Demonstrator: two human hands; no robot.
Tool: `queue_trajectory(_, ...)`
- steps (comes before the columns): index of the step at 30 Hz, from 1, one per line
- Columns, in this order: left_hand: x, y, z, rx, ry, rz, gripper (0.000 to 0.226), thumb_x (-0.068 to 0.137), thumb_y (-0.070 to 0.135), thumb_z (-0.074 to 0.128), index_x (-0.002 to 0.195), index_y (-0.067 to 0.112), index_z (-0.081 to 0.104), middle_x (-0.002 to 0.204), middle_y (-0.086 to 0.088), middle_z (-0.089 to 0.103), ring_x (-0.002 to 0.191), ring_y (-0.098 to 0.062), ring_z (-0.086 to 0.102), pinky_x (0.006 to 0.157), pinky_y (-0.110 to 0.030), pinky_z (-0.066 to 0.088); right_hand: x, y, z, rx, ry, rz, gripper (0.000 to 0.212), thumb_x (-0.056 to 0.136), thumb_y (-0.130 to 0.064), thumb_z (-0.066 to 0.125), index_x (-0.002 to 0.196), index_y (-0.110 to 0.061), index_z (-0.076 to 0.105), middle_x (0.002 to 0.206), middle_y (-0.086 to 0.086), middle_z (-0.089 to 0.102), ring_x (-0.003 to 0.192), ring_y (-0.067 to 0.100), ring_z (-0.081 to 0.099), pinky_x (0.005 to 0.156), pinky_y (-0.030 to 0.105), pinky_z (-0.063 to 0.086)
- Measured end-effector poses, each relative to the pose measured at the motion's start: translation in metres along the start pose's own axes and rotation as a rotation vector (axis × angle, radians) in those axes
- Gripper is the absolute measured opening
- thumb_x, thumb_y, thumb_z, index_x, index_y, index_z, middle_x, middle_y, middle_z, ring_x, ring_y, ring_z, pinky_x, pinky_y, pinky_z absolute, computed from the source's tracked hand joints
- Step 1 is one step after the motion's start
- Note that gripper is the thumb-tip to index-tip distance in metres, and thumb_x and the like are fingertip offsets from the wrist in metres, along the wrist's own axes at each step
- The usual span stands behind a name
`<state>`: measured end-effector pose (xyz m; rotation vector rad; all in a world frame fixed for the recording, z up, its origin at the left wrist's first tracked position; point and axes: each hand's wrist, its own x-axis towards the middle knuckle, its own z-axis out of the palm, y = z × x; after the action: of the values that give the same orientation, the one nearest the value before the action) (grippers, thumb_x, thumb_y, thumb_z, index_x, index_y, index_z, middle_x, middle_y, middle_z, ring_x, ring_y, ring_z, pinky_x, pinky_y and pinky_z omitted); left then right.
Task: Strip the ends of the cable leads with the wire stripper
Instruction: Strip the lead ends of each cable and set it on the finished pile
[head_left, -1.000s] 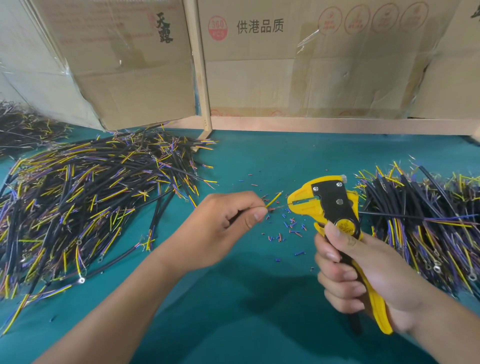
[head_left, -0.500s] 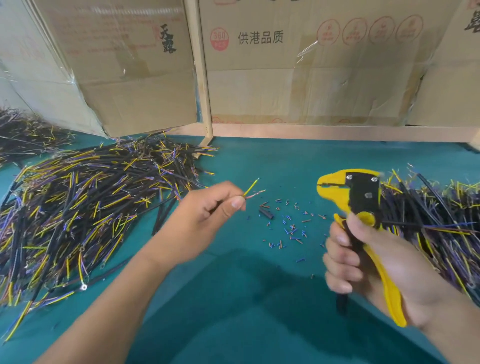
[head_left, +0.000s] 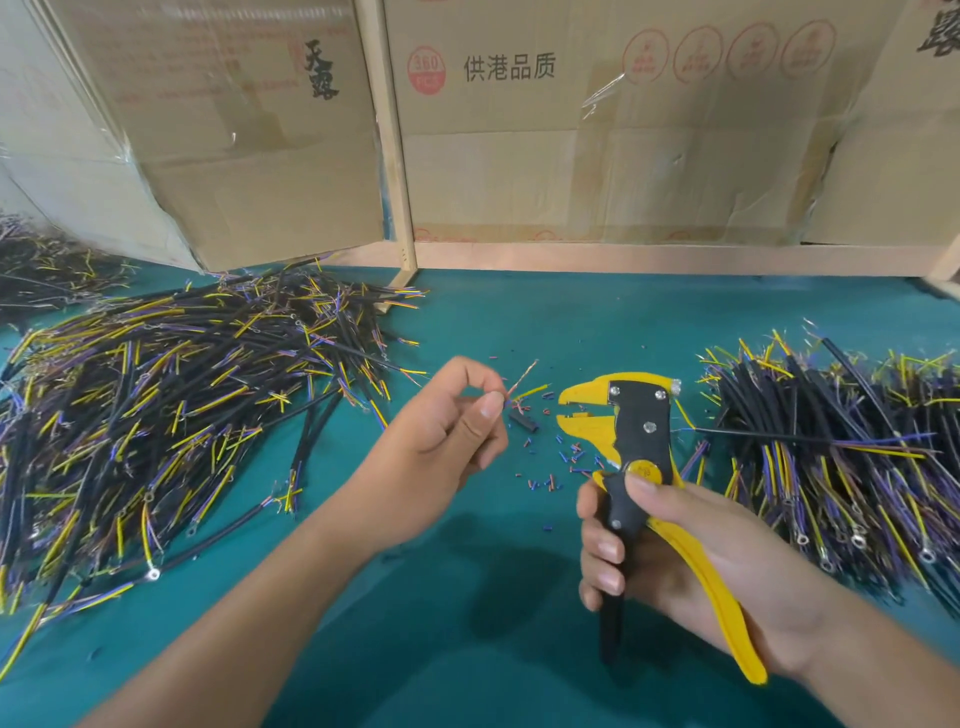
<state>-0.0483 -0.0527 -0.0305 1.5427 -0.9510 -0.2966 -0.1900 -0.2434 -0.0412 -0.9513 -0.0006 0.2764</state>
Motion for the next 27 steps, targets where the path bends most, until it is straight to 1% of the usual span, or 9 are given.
queue_trajectory(4,-0.003,0.001,0.006,-0.049,-0.039,0.005,0.009,0.103,0.032,0.038,0.105,0.03,0.046,0.067,0.009,0.046,0.047,-0.006,0.025,0.045,-0.018,0.027,0.001,0.007,0.006,0.01,-0.001,-0.038,0.046,0.077,-0.034,0.085,0.101,0.001,0.067,0.077,0.016,0.05,0.068,0.031,0.05,0.073,0.046,0.052)
queue_trajectory(9,-0.005,0.004,0.014,-0.079,-0.073,0.017,0.013,0.105,0.03,0.037,0.112,0.032,0.046,0.072,0.008,0.046,0.047,-0.007,0.024,0.045,-0.021,0.024,0.002,0.011,0.012,0.012,0.0,-0.057,0.044,0.075,-0.031,0.086,0.099,0.0,0.066,0.077,0.018,0.05,0.068,0.032,0.051,0.073,0.045,0.052)
queue_trajectory(15,-0.008,0.006,0.016,-0.124,-0.109,0.011,0.008,0.105,0.028,0.037,0.106,0.031,0.044,0.072,0.005,0.045,0.047,-0.011,0.021,0.044,-0.021,0.022,0.0,0.012,0.013,0.003,-0.014,-0.056,0.044,0.076,-0.031,0.085,0.099,0.001,0.064,0.077,0.018,0.05,0.069,0.032,0.051,0.074,0.047,0.051)
queue_trajectory(21,-0.008,0.008,0.018,-0.125,-0.14,0.012,0.011,0.106,0.027,0.034,0.102,0.033,0.042,0.072,0.006,0.045,0.047,-0.01,0.022,0.044,-0.019,0.025,-0.001,0.012,0.012,-0.033,-0.032,-0.059,0.045,0.077,-0.033,0.085,0.098,0.001,0.065,0.078,0.018,0.049,0.069,0.032,0.05,0.075,0.046,0.051)
queue_trajectory(27,-0.008,0.006,0.02,-0.106,-0.147,0.029,0.014,0.108,0.019,0.03,0.106,0.029,0.04,0.073,0.006,0.045,0.051,-0.001,0.034,0.049,-0.011,0.031,0.001,0.013,0.011,-0.063,-0.017,-0.058,0.043,0.077,-0.036,0.084,0.096,-0.001,0.066,0.075,0.017,0.05,0.067,0.032,0.051,0.074,0.045,0.051)
